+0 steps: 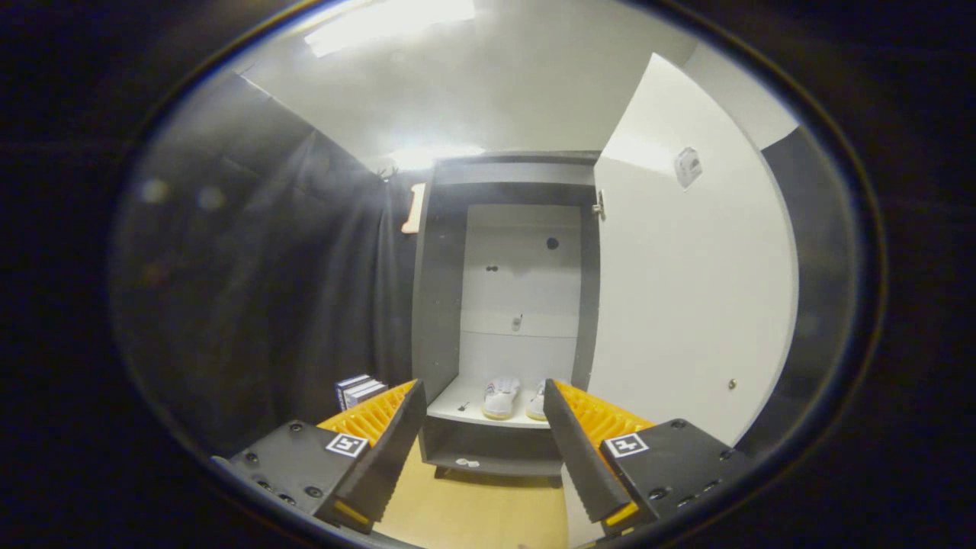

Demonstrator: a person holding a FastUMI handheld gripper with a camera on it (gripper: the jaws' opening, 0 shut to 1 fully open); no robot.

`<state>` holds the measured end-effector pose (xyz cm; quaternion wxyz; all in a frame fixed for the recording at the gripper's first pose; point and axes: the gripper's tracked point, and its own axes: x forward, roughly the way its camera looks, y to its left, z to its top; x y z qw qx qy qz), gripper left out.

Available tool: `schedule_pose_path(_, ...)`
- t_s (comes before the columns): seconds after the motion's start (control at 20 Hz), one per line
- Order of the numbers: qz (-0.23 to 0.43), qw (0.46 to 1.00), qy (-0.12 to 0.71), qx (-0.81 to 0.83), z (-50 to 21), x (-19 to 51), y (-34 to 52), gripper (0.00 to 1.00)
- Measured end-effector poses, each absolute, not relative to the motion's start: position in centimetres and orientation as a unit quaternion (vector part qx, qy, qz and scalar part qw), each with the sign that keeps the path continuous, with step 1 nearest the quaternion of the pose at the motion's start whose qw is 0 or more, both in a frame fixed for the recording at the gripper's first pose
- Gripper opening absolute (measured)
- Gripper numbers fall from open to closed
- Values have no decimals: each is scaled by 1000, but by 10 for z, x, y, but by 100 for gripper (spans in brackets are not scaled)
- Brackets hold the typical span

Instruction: Open the shoe cabinet door, grab the shoes and put them into the shoe cabinet, then close the shoe cabinet door.

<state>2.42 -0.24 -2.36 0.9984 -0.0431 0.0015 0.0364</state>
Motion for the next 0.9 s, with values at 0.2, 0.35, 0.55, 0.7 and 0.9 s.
schedule_pose_path(0.2, 19, 999, 12, -36, -30, 20, -14, 96)
schedule_pose_path(0.35, 15, 999, 9, -28, -28, 3, -21, 97)
schedule_pose_path(0.55, -48, 998, 10, -44, -23, -41, -74, 96)
schedule_pose_path(0.7, -101, 994, 15, -49, -15, -84, -116, 96)
schedule_pose_path(0.9, -168, 982, 32, -78, -9, -113, -193, 96)
